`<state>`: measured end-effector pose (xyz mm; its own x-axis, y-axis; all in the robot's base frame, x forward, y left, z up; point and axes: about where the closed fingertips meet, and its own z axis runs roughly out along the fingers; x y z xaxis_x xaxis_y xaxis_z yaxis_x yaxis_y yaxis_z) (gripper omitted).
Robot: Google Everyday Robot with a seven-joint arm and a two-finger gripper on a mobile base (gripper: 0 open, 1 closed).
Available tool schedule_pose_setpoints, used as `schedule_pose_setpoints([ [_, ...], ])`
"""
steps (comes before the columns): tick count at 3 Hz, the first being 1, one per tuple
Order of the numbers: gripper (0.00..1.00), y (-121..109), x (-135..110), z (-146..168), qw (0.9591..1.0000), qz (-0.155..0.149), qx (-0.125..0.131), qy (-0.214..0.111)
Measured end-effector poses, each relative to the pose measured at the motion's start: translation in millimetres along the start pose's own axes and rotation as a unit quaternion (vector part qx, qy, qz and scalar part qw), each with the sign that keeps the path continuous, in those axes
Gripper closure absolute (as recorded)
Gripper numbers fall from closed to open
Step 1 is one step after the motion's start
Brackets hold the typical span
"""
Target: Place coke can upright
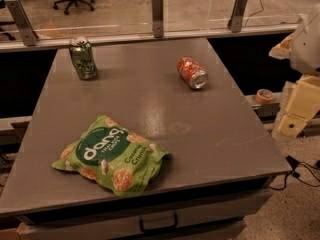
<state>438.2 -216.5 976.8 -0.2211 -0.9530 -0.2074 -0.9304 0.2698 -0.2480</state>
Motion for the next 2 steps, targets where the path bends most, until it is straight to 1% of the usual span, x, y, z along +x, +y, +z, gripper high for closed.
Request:
schedule_pose_setpoints([
  [1,0.0,0,0,0,1.0,0.0,0.0,0.0],
  [2,0.0,-30,-38,14,0.9994,0.009,-0.004,-0.032],
])
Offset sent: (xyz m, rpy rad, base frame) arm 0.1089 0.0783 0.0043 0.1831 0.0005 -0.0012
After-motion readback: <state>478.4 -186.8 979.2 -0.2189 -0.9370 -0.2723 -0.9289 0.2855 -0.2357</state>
